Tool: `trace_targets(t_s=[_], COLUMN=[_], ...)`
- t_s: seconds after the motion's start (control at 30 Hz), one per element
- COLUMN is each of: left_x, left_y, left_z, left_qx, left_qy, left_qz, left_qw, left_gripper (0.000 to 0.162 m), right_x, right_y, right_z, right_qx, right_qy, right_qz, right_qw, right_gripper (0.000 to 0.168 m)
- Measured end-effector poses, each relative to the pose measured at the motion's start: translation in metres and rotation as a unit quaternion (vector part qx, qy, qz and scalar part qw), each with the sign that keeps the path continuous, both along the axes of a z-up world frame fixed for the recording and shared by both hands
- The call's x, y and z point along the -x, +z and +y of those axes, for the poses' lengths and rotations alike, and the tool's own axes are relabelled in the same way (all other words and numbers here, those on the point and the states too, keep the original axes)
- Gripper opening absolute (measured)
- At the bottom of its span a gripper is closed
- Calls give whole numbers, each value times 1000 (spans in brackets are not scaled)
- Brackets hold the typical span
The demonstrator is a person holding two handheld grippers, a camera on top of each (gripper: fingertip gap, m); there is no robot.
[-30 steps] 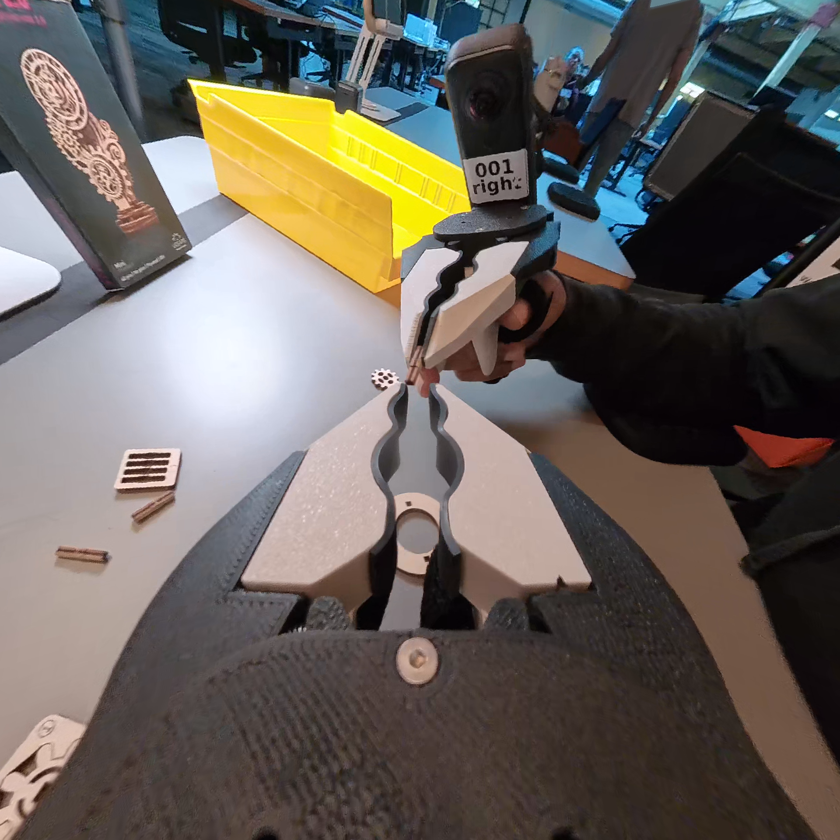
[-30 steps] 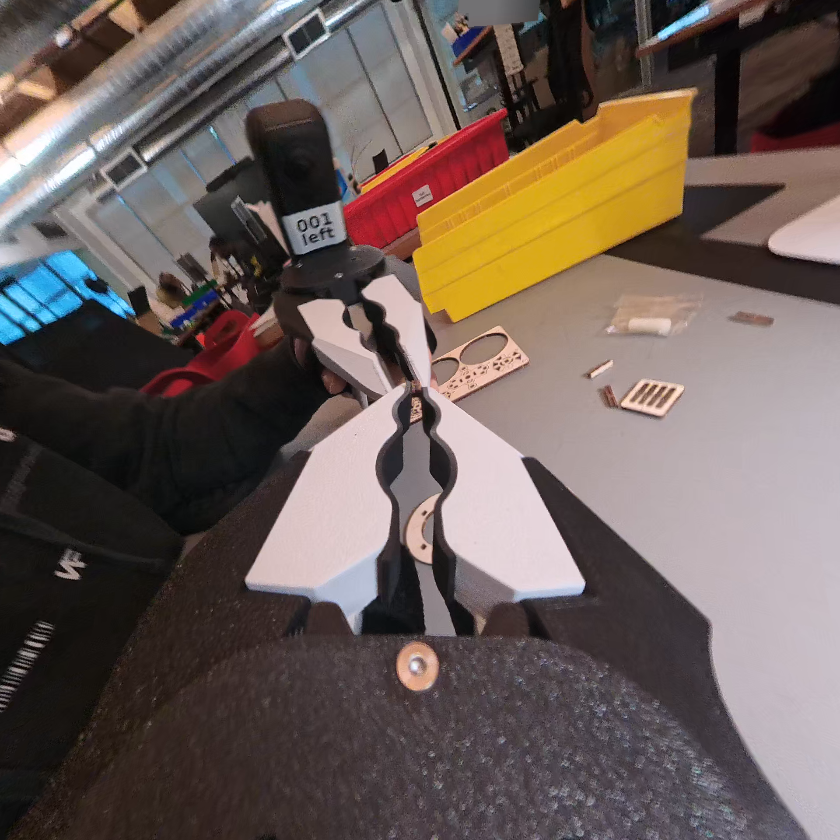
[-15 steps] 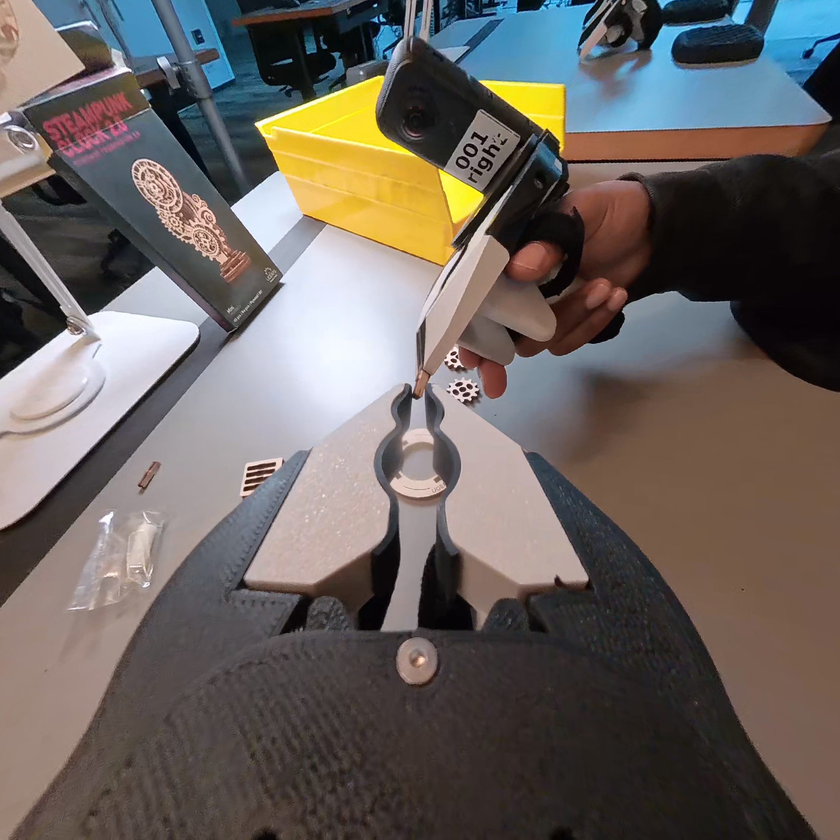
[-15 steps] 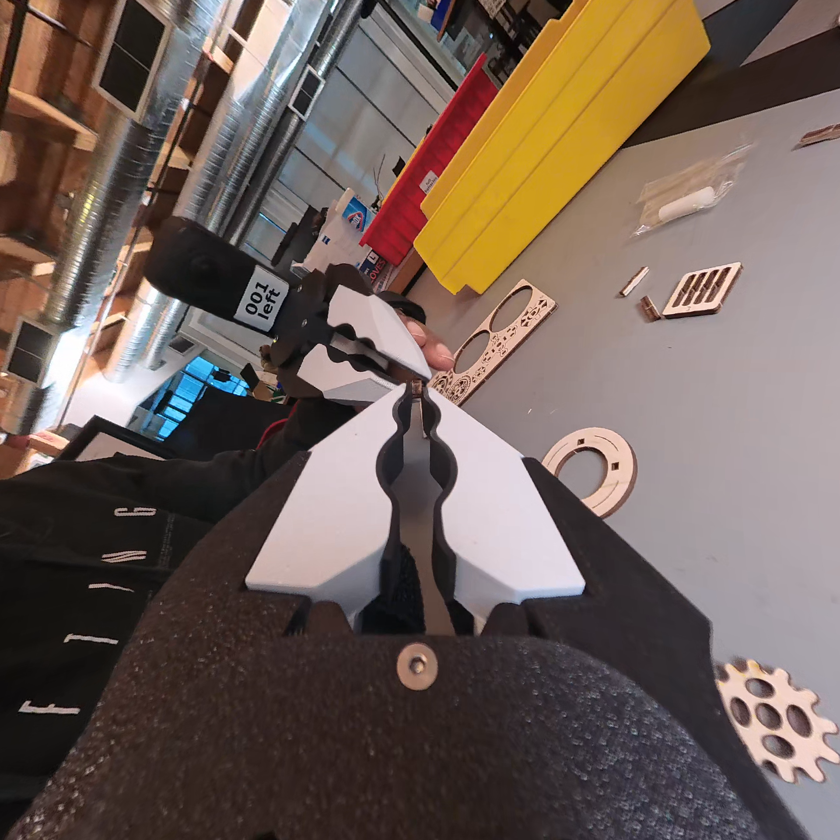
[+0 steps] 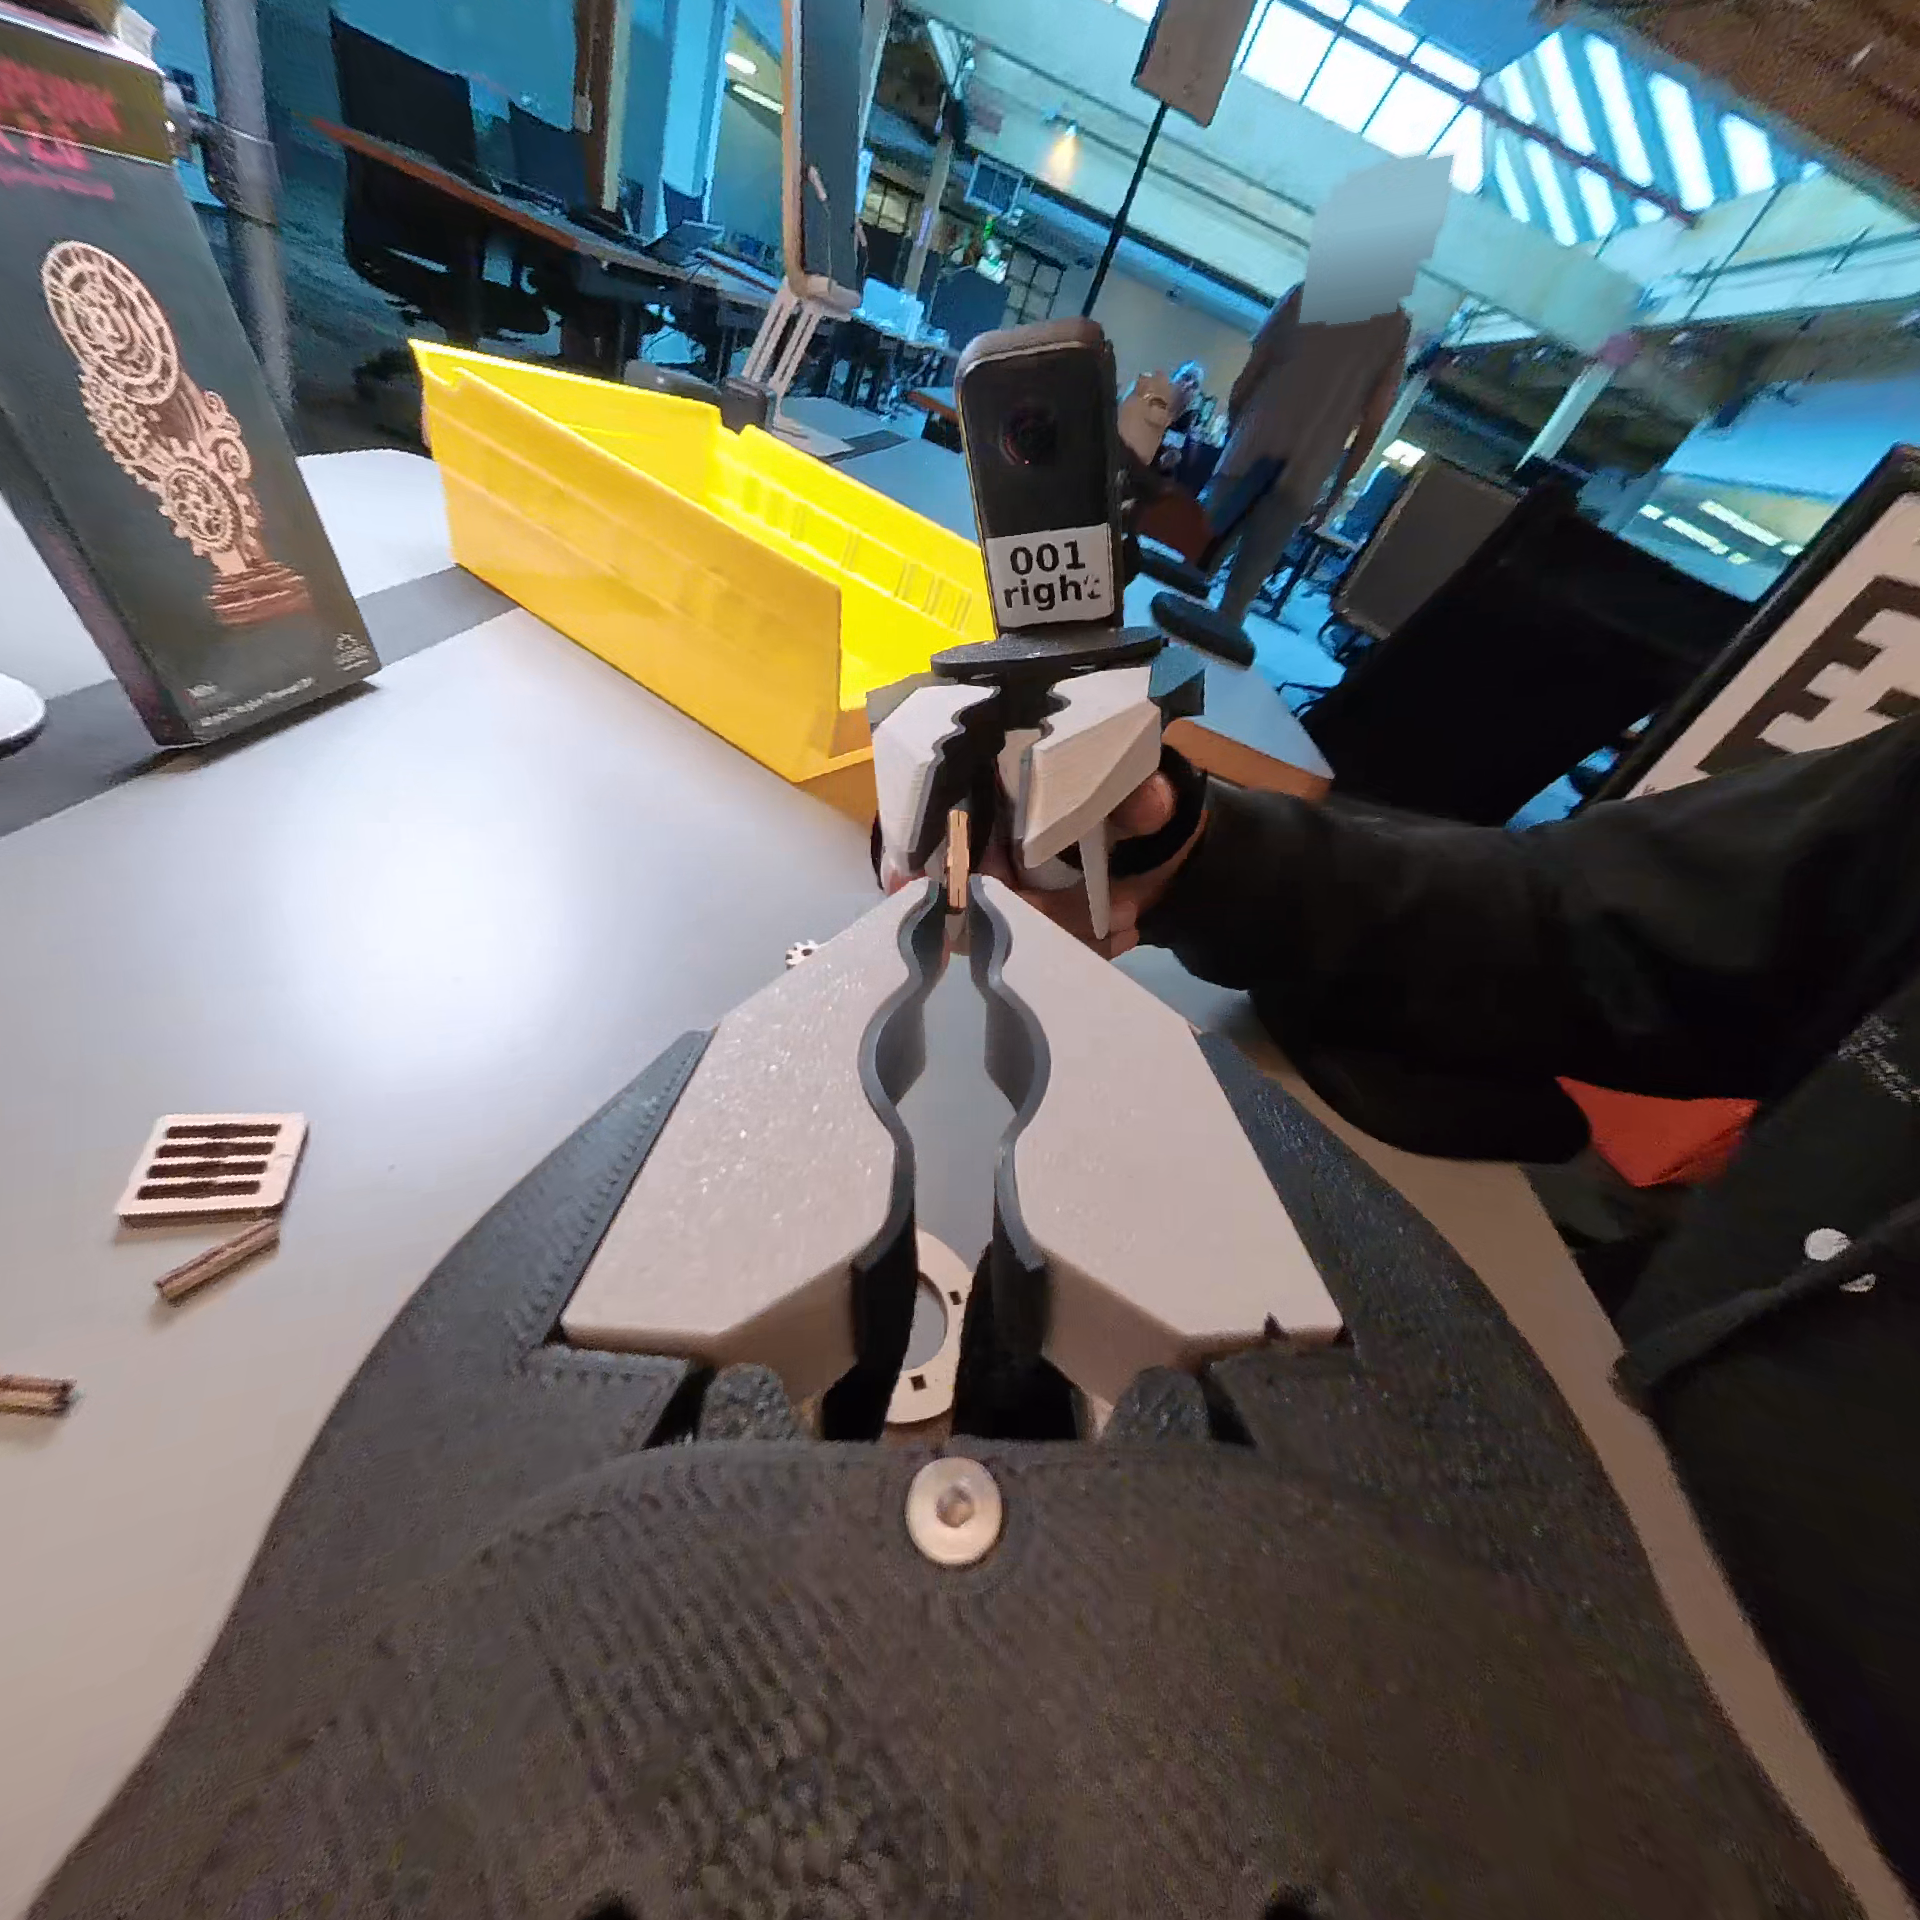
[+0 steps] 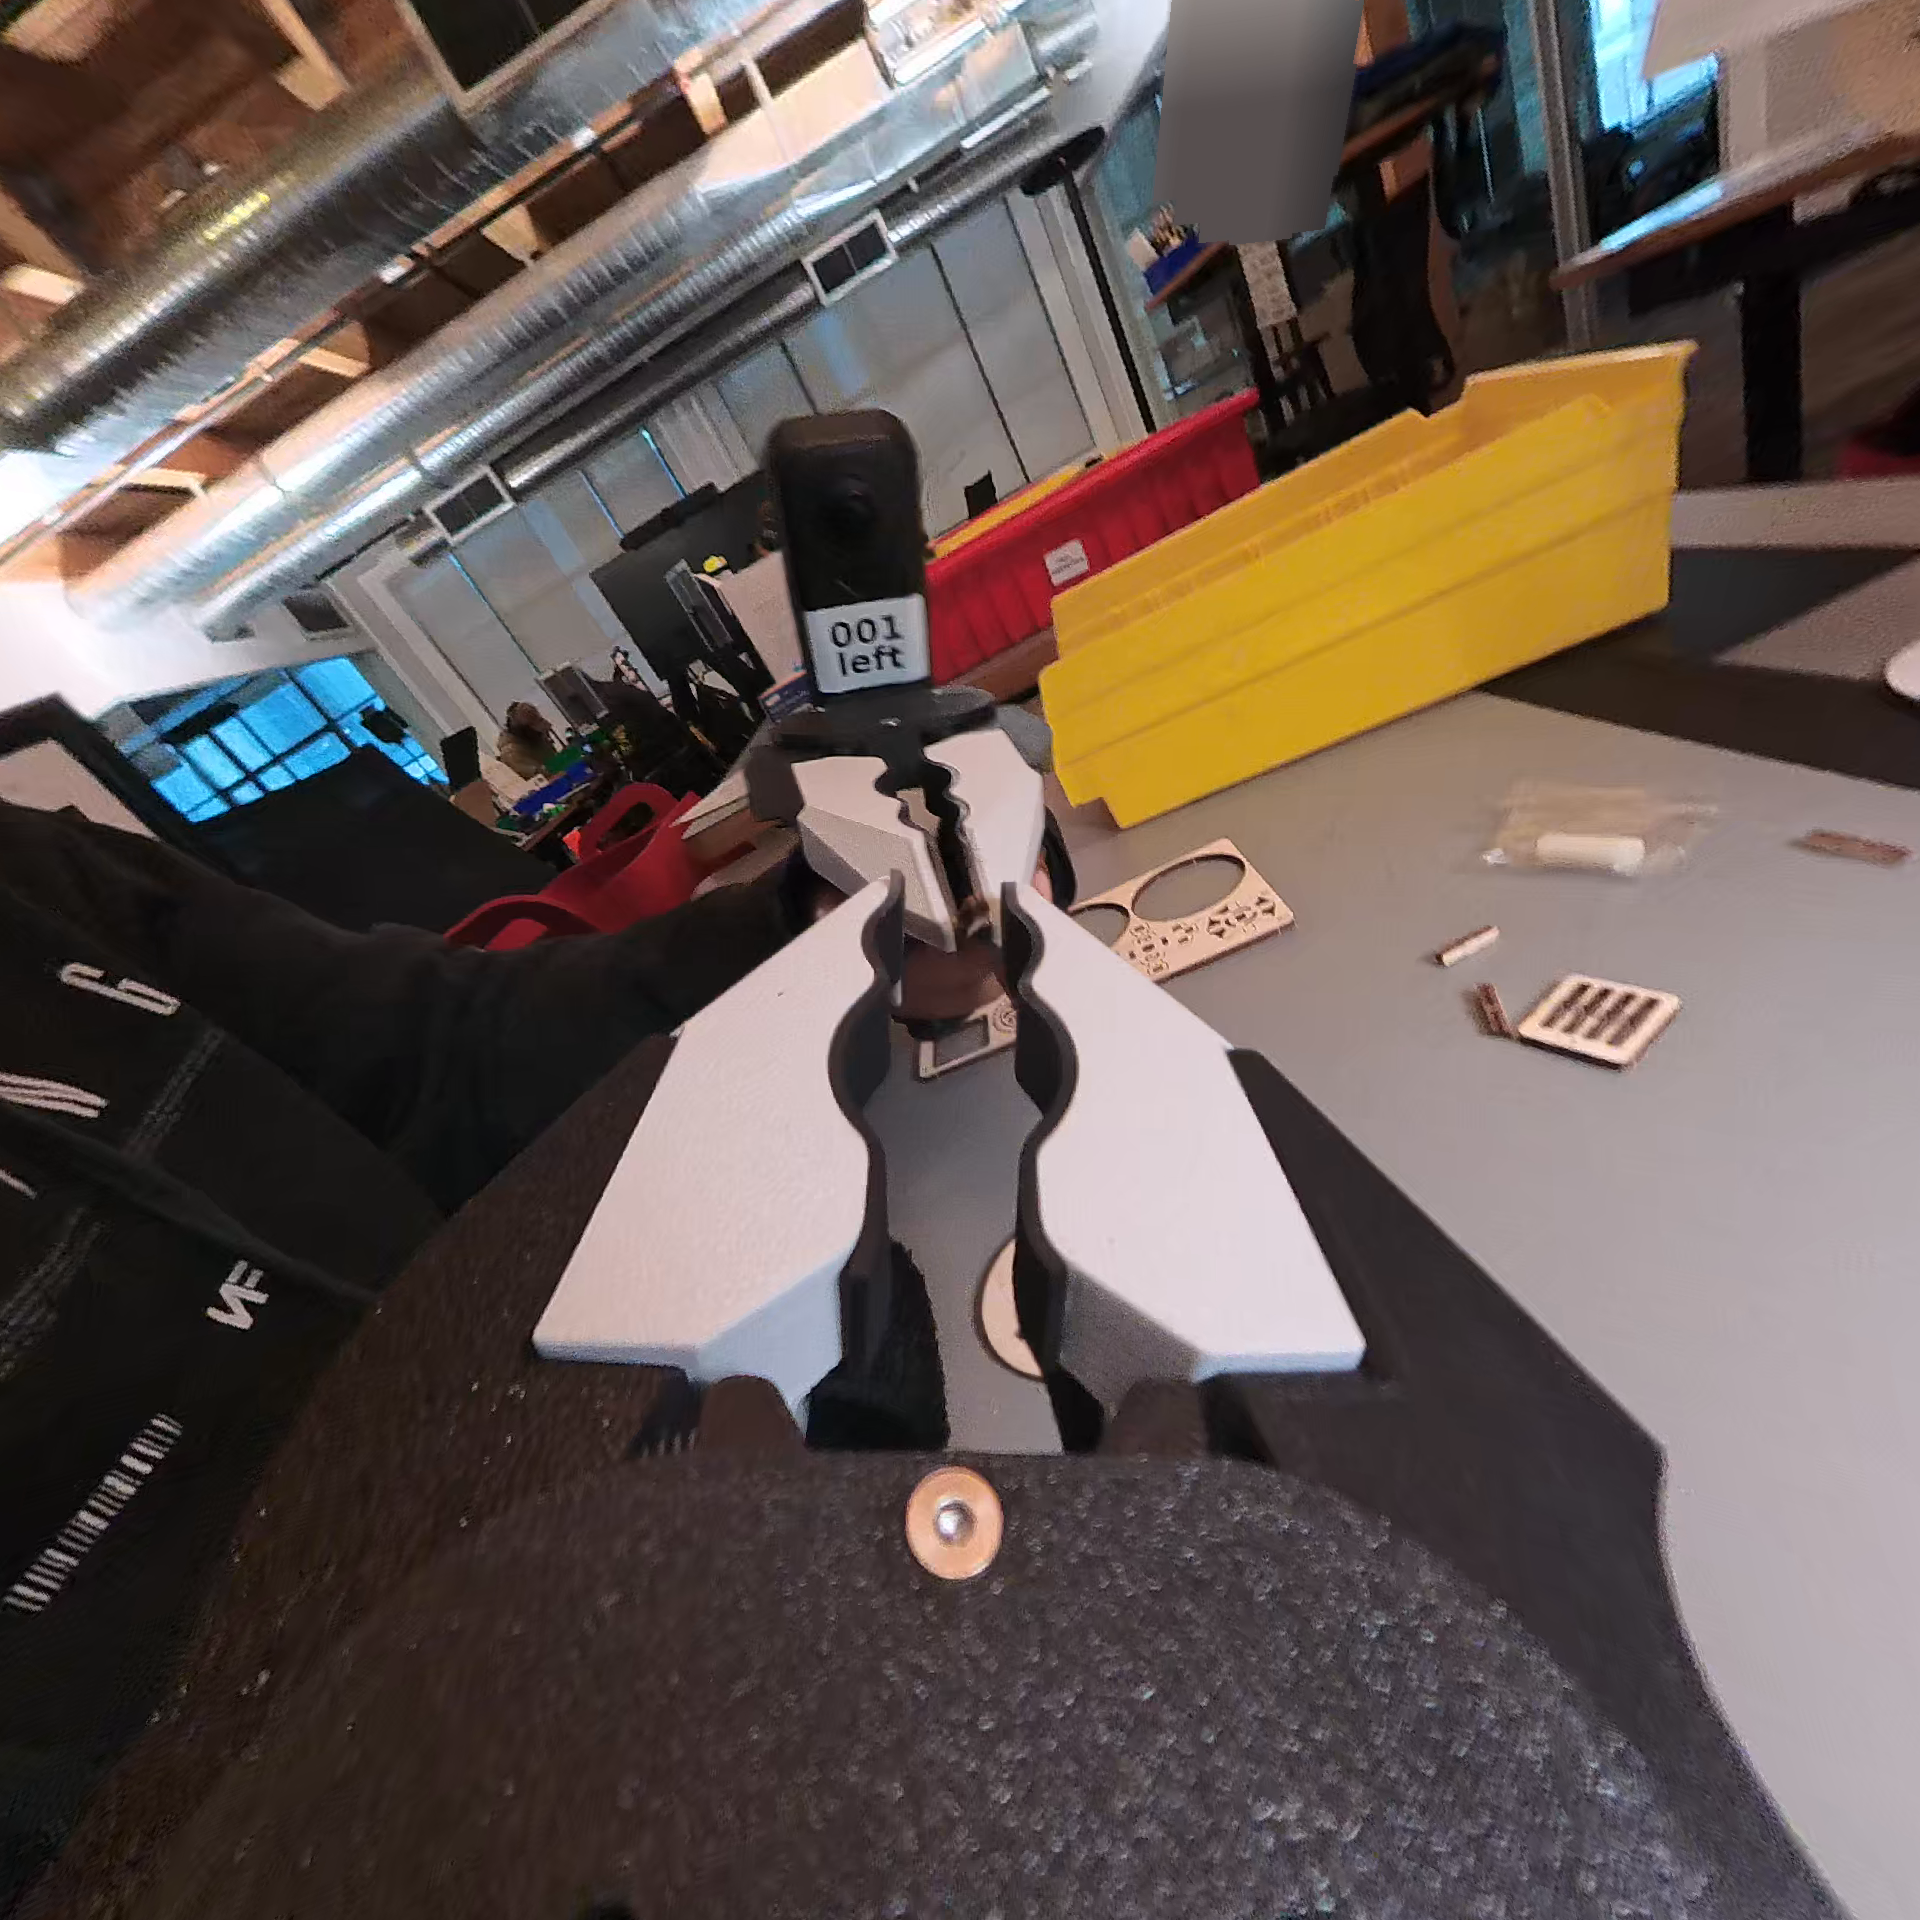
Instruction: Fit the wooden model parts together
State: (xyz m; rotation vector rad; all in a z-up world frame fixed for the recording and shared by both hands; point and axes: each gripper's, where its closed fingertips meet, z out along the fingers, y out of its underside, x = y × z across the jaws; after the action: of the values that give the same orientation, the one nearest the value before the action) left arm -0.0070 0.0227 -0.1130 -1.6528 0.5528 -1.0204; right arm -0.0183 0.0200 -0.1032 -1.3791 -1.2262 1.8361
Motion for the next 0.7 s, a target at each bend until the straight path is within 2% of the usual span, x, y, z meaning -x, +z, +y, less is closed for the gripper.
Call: trace_targets(t_s=[0.07,0.17,0.37,0.7], left_x=[-3,-6,-6,-6], left_y=[4,10,13,4], left_z=[-4,-7,-8,-5], left_qx=[6,13,21,24], left_qy=[-18,-36,-46,-32], left_qz=[-28,-68,-97,-74], left_qw=[999,997,994,996], left_gripper=[2,2,2,2], right_x=[-1,-1,-1,0], right_y=[5,7,10,2], right_z=[-3,-4,-5,-3], right_qx=[-12,-31,-38,-49], right_qy=[3,-7,-10,-22], right_qz=[16,22,25,12], right_qw=[1000,999,999,999], right_gripper=[14,1,1,1])
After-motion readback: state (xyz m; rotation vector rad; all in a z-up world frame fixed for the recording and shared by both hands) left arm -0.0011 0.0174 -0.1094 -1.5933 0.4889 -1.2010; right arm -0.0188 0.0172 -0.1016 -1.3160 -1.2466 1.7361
